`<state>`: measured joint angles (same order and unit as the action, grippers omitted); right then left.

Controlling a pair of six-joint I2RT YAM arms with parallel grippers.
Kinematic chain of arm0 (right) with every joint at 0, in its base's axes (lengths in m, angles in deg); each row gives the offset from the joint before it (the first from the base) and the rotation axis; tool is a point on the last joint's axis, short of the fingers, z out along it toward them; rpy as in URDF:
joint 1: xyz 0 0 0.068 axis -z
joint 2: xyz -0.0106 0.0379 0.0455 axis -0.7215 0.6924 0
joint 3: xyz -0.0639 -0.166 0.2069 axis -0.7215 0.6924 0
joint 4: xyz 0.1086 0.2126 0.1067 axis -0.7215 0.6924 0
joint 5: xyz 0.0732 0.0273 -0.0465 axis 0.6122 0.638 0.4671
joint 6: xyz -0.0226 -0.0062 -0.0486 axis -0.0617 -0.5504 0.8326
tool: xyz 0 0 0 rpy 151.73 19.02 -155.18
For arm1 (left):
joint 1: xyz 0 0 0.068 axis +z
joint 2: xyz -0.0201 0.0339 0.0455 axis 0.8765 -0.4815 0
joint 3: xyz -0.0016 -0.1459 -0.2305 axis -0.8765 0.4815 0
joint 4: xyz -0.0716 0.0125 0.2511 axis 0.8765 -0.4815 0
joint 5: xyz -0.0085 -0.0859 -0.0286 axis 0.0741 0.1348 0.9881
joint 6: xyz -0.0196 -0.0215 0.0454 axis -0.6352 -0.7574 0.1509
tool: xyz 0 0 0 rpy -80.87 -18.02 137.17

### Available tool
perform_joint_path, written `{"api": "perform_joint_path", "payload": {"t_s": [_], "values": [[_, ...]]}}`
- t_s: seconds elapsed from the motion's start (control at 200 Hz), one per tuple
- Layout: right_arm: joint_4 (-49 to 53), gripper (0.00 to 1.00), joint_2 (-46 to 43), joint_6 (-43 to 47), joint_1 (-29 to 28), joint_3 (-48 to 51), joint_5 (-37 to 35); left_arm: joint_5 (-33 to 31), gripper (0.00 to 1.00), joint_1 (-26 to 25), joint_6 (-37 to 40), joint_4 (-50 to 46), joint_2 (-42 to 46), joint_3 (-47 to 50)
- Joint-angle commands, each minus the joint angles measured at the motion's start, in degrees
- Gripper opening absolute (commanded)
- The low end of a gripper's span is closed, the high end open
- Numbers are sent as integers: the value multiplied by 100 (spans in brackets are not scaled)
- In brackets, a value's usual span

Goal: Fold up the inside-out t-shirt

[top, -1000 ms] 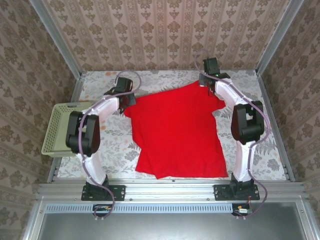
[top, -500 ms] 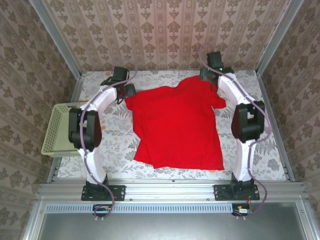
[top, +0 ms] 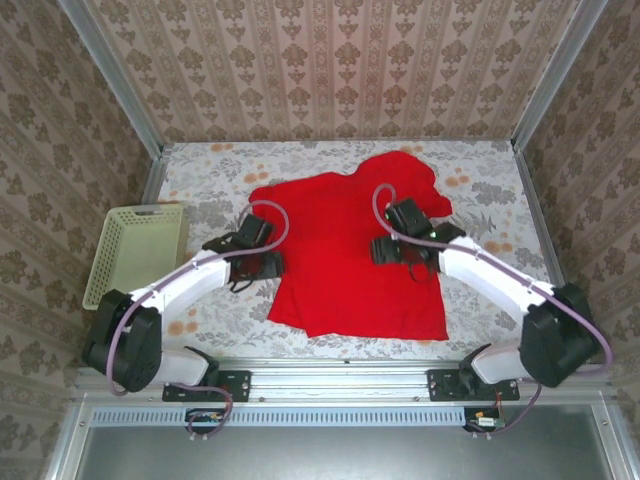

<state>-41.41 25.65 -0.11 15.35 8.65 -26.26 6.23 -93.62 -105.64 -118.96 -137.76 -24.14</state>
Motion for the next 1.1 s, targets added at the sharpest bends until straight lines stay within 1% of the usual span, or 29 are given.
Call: {"api": "perform_joint_path", "payload": {"t_s": [0.0,0.17,0.21,0.28,0.38,0.465,0.54,0.565,0.705,0.84,0.96,1.095], "values": [[135,72,-586,-561,-456,537,209,91,68,-270,-389,117,230,311],[-106,71,-819,-998,-1481,1170,168,86,61,-527,-676,373,205,745],[-372,71,-789,-1084,-1691,1281,173,96,59,-564,-740,425,204,807],[-603,70,-629,-1211,-2067,1381,172,106,54,-646,-815,499,187,888],[-769,69,-232,-1296,-2627,1271,28,97,48,-763,-911,547,131,966],[-847,69,104,-1298,-2958,1111,31,89,43,-857,-995,571,78,1022],[-953,68,211,-1320,-3076,1063,80,65,38,-917,-1059,627,51,1089],[-991,67,404,-1335,-3106,1062,87,62,36,-931,-1082,632,47,1110],[-985,65,796,-1302,-3233,921,42,50,25,-963,-1190,679,61,1240],[-823,59,1221,-1263,-3322,666,-121,28,18,-987,-1248,696,192,1350],[-687,49,1436,-1221,-3333,552,-275,5,13,-985,-1248,669,307,1401],[-538,33,1420,-1212,-3333,535,-444,-36,6,-989,-1244,580,408,1417]]}}
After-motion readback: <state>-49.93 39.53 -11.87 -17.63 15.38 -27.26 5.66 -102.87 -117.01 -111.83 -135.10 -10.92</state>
